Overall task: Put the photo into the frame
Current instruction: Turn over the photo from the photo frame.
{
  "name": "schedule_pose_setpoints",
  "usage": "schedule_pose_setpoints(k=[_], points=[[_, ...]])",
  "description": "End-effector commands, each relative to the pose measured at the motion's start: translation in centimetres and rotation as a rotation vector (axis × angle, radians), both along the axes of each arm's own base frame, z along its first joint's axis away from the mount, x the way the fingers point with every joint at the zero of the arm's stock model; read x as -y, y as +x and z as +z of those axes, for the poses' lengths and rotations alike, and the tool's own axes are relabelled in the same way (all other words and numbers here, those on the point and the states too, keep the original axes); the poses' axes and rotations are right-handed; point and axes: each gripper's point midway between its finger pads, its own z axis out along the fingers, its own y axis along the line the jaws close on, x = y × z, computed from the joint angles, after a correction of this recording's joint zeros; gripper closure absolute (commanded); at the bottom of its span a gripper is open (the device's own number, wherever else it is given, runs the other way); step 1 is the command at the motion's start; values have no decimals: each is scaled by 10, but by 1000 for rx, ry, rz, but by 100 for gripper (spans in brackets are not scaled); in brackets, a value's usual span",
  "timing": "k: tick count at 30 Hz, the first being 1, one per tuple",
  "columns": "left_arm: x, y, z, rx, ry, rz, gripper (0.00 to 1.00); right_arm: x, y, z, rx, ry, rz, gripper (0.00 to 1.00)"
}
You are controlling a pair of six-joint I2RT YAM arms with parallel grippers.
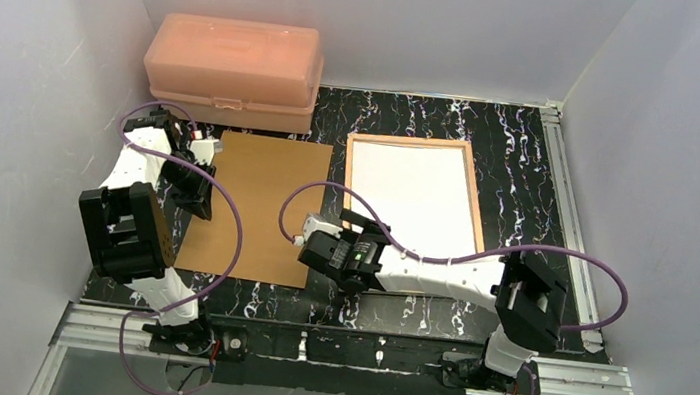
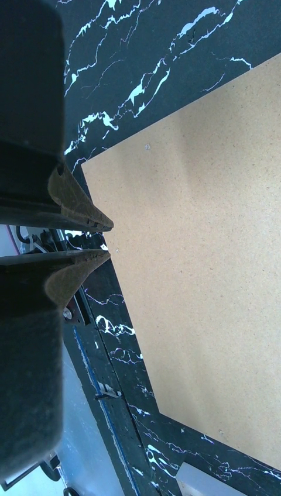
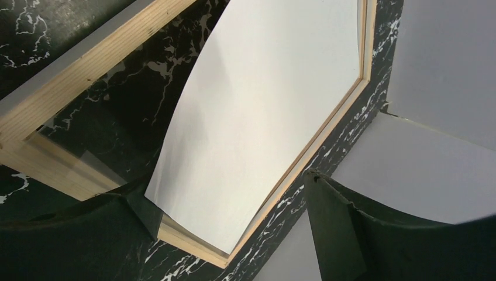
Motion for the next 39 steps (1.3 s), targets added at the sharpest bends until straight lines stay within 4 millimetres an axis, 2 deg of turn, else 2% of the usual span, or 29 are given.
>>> schedule_pose_setpoints(k=[1,8,16,22,27,31,36,39], points=[[6,-3,6,1,-34,-1,83,-7,-5,17,-70,128,-21,6],[6,-4,8,4,-32,-1,83,6,-7,0,-95,79,-54,5],[6,-2,7,-2,-36,3,84,16,-12,-1,-92,122,-103,8],[6,-2,7,-1,-35,4,85,19,9,3,44,105,-141,20],[5,-3,6,-4,-30,2,87,11,22,10,83,179,-162,29],[5,-5,5,-8,-31,-1,87,3,22,13,78,227,-156,31],[5,-6,4,-12,-32,-3,87,1,20,4,55,217,-150,32],[6,-6,3,-15,-34,-2,87,-1,20,2,49,223,-159,42]])
